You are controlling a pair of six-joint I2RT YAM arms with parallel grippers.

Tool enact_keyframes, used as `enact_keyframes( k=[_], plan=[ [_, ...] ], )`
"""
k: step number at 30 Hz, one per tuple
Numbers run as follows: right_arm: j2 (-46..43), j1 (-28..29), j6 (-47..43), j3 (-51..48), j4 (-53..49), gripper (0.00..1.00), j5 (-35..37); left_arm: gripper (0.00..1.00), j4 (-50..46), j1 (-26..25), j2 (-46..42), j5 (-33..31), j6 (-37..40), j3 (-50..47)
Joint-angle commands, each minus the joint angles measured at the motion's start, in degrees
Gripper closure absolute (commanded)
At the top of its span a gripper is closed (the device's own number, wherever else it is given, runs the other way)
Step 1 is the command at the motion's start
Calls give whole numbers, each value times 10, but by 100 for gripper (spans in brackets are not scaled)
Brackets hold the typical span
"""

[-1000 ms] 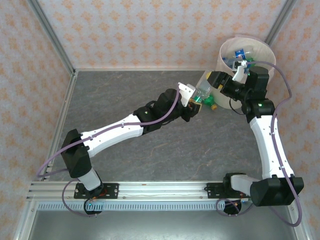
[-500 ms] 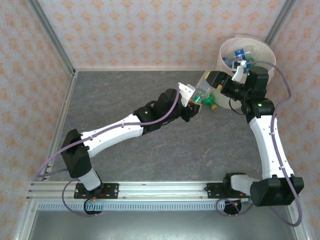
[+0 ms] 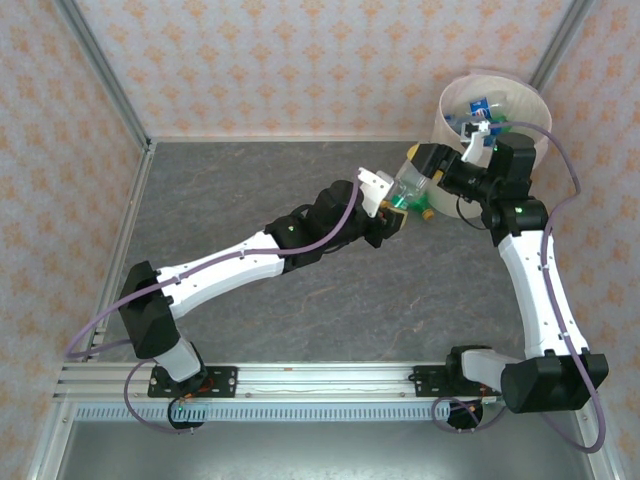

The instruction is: Put the plastic bottles in the bin

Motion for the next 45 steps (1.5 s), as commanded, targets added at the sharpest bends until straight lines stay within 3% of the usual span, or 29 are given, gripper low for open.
enact_keyframes(
  k=[1,2,4,9,11,21,27,31,39,45],
  plan=[
    [-13,2,-1,7,17,38,-7,79,6,-2,-20,-3,6,-4],
    [-14,2,0,9,13,38,1,79,6,-2,-20,-6,5,-5],
    [-19,2,5,9,14,40,13,68,5,-2,-20,-15,1,-4],
    [-32,3,15,6,18,42,45,13,11,-2,-38,-42,-20,-16],
    [-35,3,24,4,21,42,61,1,17,-1,-50,-55,-31,-24],
    [-14,-5,78,33,43,43,209,1,-23,23,-112,-91,-39,-35],
    [35,-39,104,119,15,43,300,1,-58,56,-170,-125,-83,-61],
    [66,-52,116,174,12,45,374,1,-61,68,-210,-106,-94,-93],
    [146,-63,100,308,-18,46,582,1,-75,71,-254,-85,-94,-124],
    [205,-62,23,377,-30,48,692,1,-87,71,-279,-83,-82,-138]
  ],
)
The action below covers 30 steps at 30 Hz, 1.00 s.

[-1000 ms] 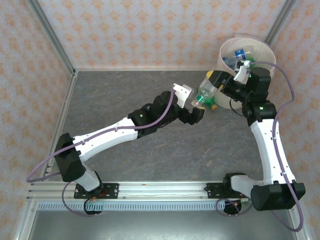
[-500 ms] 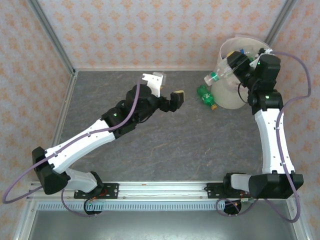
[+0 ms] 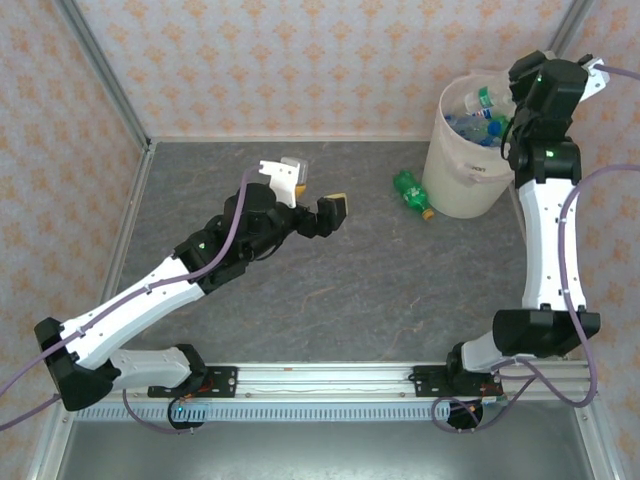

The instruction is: Put the plastic bottles in the bin

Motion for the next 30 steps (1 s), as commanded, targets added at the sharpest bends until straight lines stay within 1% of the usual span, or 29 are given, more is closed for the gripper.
enact_keyframes(
  k=[1,5,8,12,15,21,23,26,27,29,30],
  plan=[
    [32,-3,-67,41,-20,47,110,1,-18,5,-19,5,13,-5],
    [60,-4,-135,53,-18,46,166,1,-15,5,-21,-14,11,-8],
    [82,-3,-193,61,-17,46,210,1,7,6,-20,1,2,-20],
    [107,-3,-260,54,6,44,257,1,5,7,-17,-5,-5,-19],
    [119,-3,-277,43,30,45,274,1,12,6,-23,-9,-5,-28],
    [164,-2,-294,69,41,45,291,1,-2,10,-29,-21,-1,-25],
    [184,-3,-299,82,42,43,293,1,-4,11,-34,-23,-1,-27],
    [201,5,-308,93,40,31,320,1,-7,14,-37,-23,2,-29],
    [201,7,-310,94,39,25,316,1,-9,15,-37,-25,3,-29],
    [198,7,-311,94,34,7,302,1,-10,18,-38,-23,6,-30],
    [196,7,-306,93,29,0,301,1,-9,18,-37,-21,8,-31]
  ],
)
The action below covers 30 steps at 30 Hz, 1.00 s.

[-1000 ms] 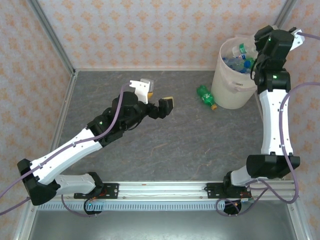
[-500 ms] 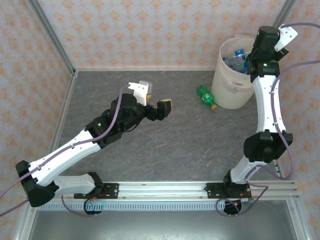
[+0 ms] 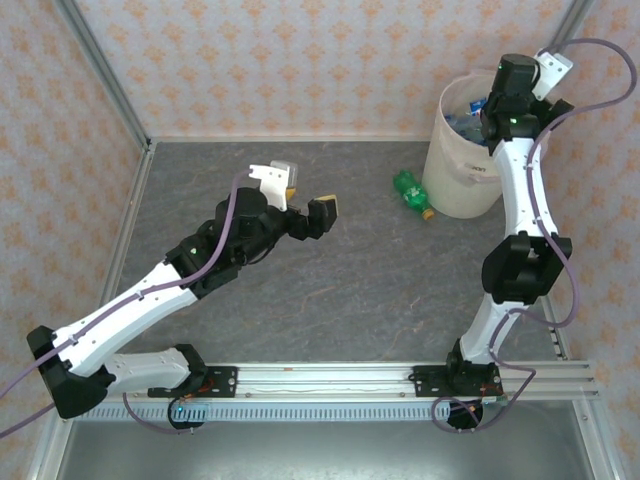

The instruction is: Put the plastic bottles in the bin

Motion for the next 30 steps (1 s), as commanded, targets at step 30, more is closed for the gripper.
enact_keyframes(
  k=[30],
  plan=[
    [-53,-1,65,22,-69,0,-231,1,40,41,5,42,18,-47]
  ],
)
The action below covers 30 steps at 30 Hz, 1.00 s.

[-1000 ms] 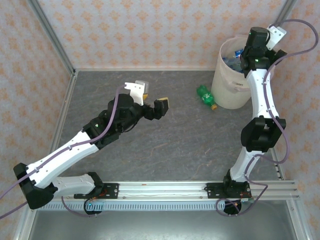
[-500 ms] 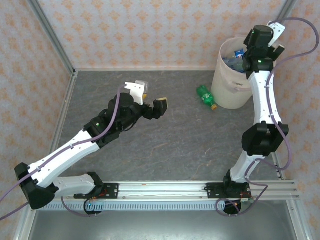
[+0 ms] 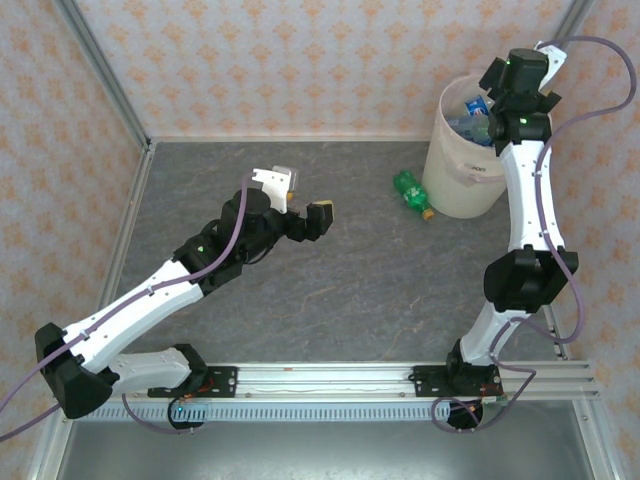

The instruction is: Put the plastic bottles in the bin

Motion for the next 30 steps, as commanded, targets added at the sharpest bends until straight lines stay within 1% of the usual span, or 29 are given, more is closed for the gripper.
enact_keyframes(
  k=[1,7,11,17,22,25,30],
  plan=[
    [-10,-5,6,2,-7,0,3,1,23,5,-5,11,3,0],
    [-7,-2,31,-2,-17,0,-24,1,22,8,2,11,1,-1],
    [-30,19,35,-25,-21,0,-31,1,21,11,16,2,-10,-4],
    [-106,89,22,-120,-16,0,-19,1,31,28,45,5,-26,-3],
    [-180,169,12,-229,4,0,9,1,51,51,61,15,-57,-4],
    [-205,215,17,-281,-4,0,20,1,58,70,69,23,-80,-1],
    [-219,281,15,-363,-8,0,54,1,64,96,75,38,-97,9]
  ],
)
